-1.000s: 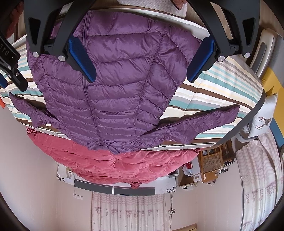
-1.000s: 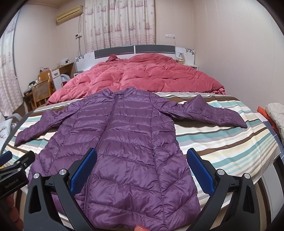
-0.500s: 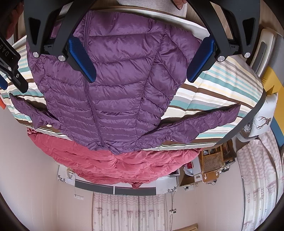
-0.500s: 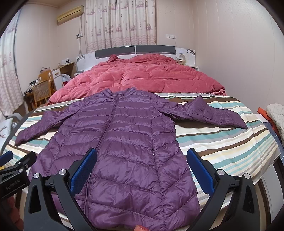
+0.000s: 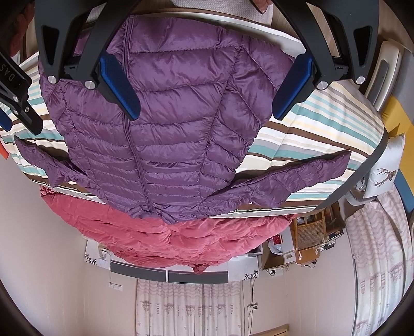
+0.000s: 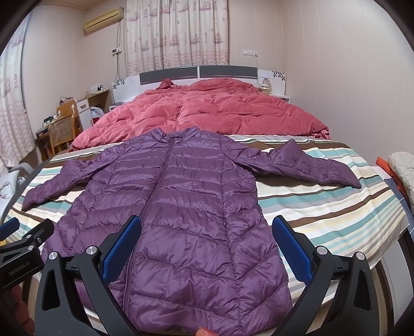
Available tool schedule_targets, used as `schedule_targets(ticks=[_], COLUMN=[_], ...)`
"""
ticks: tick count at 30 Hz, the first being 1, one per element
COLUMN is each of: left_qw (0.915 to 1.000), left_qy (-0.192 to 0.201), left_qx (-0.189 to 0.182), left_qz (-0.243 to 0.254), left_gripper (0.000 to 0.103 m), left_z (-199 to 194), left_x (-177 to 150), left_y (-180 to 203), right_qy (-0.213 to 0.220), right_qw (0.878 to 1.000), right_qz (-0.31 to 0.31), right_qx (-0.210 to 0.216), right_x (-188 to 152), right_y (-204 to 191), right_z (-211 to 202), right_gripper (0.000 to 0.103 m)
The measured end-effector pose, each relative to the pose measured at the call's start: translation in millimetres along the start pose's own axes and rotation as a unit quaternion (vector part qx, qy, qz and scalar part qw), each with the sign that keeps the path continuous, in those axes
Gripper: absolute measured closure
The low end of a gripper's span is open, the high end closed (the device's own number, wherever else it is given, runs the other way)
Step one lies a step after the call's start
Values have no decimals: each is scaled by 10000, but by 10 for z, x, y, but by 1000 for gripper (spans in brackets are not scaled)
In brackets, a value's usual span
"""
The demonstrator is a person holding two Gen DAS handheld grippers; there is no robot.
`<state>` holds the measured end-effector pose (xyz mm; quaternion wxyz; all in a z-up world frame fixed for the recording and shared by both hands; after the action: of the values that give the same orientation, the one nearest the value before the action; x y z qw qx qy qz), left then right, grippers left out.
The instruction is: Fold large clothes
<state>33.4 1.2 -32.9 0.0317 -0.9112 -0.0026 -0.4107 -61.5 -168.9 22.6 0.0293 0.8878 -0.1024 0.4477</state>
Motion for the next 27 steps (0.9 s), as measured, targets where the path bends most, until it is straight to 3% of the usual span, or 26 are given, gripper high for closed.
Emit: schedule_targets(ticks=[27], left_qw=[10000], left_qy=[-84], left_qx=[-4], left_qz=[4], left_gripper=[2], left_z=[36], left_x=[-25], left_y=[-3], right_qy=[-15], right_qw=[10000], right_qz=[-67], right_qx=[10], right_x=[-14], right_y=[-32], right_z=[17], right_gripper=[3])
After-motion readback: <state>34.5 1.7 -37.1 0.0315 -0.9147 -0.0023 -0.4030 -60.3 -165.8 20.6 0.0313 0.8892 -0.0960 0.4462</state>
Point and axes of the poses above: each gripper's, at about its wrist camera, not at the fingertips, and z roughly the way its jaws point, y to its right, x to its top, the point moved 4 cm from there along z, roughly the way its jaws point, and after that the axes turned 3 degrees about x, right-handed, at the moved point
